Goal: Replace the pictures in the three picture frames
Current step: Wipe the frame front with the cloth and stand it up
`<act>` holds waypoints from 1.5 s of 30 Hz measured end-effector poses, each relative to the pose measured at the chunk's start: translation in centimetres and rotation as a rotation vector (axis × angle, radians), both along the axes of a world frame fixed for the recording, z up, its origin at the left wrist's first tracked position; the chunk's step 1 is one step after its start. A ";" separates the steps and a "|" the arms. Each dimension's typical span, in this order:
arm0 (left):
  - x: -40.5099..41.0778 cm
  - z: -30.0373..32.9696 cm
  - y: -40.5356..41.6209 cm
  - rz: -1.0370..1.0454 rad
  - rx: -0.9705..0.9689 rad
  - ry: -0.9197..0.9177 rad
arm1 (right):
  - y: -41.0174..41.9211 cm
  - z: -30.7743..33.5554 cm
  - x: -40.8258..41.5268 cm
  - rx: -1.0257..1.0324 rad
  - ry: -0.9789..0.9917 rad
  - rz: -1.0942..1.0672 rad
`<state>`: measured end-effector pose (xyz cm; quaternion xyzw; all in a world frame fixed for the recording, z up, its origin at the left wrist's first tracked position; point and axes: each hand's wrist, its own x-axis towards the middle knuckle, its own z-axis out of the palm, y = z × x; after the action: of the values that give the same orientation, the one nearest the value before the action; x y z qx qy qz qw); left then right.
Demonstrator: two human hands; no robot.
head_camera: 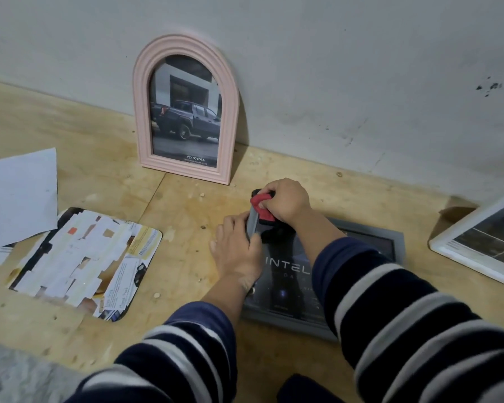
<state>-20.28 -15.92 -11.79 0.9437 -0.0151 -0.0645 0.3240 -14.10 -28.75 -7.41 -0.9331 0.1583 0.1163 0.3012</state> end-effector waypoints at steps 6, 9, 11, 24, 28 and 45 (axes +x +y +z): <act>-0.1 0.3 0.3 -0.026 -0.015 0.033 | -1.9 2.3 -1.8 0.510 -0.171 -0.432; 0.1 0.7 0.5 -0.058 0.019 0.047 | -4.7 3.2 -4.8 0.464 -0.175 -0.615; 0.5 1.0 0.5 -0.079 0.045 0.091 | -7.0 3.7 -7.5 0.367 -0.155 -0.740; 0.2 3.7 -3.0 0.150 0.032 0.317 | -11.0 2.8 -18.1 0.186 0.203 -1.004; 1.1 3.9 -1.7 0.199 -0.180 0.257 | -10.9 3.1 -18.0 0.318 0.126 -1.081; 3.7 9.4 19.9 0.667 -0.259 -0.115 | 3.4 7.3 -2.5 0.345 -0.034 -0.472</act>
<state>-16.58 3.97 -2.42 0.8501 0.2672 0.1004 0.4426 -16.64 -25.36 -0.08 -0.8072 0.3439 0.0528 0.4768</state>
